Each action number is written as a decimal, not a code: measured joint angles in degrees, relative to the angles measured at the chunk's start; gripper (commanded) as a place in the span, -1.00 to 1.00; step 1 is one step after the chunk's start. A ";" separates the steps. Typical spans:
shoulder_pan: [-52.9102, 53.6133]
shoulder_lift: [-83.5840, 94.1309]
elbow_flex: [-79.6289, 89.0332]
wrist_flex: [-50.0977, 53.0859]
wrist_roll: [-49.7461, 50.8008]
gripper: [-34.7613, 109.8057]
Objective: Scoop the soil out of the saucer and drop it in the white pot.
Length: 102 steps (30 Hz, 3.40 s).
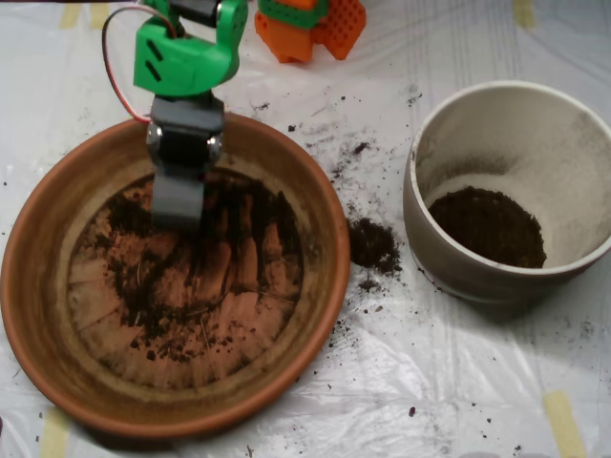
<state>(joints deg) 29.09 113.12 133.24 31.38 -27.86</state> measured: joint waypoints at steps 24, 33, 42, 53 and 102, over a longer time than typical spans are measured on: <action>-31.29 11.25 -36.04 40.17 16.44 -0.53; -47.20 -7.91 -57.92 47.99 16.17 -0.43; -50.19 -17.31 -63.81 52.38 18.19 -0.03; -37.35 -11.51 -63.46 54.32 26.46 -0.05; 17.31 -32.43 -28.48 21.97 26.19 -0.37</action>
<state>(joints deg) 46.41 80.68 104.77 53.35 -1.67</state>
